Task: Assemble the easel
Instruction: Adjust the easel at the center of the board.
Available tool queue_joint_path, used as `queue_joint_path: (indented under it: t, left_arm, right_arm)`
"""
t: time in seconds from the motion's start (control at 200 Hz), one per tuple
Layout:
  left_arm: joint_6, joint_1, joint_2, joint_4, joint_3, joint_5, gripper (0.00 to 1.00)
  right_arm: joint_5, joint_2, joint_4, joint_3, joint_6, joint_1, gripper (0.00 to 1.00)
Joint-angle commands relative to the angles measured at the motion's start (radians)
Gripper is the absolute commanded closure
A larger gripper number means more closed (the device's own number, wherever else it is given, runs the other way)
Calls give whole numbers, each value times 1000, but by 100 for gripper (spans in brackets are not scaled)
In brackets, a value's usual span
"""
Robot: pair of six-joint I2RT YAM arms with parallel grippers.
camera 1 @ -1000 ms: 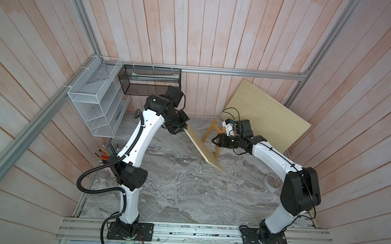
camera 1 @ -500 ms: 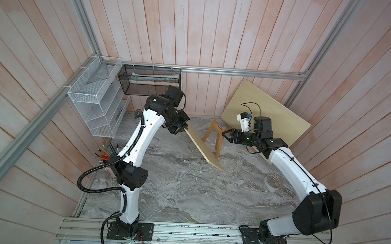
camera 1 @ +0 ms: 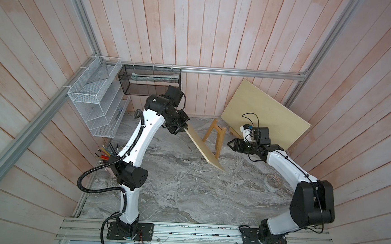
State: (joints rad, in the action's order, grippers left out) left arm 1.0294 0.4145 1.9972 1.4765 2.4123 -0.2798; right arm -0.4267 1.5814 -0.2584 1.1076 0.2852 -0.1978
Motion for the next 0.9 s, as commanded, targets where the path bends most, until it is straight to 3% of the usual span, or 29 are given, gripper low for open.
queue_joint_path:
  t: [0.0, 0.46, 0.895]
  left_arm:
    - [-8, 7, 40, 16, 9, -18, 100]
    - [-8, -7, 48, 15, 11, -24, 100]
    - [-9, -22, 49, 42, 12, -10, 100]
  right_arm:
    - [-17, 57, 103, 1, -30, -16, 36]
    - [-106, 274, 289, 28, 8, -61, 36]
    - [23, 371, 374, 127, 146, -28, 37]
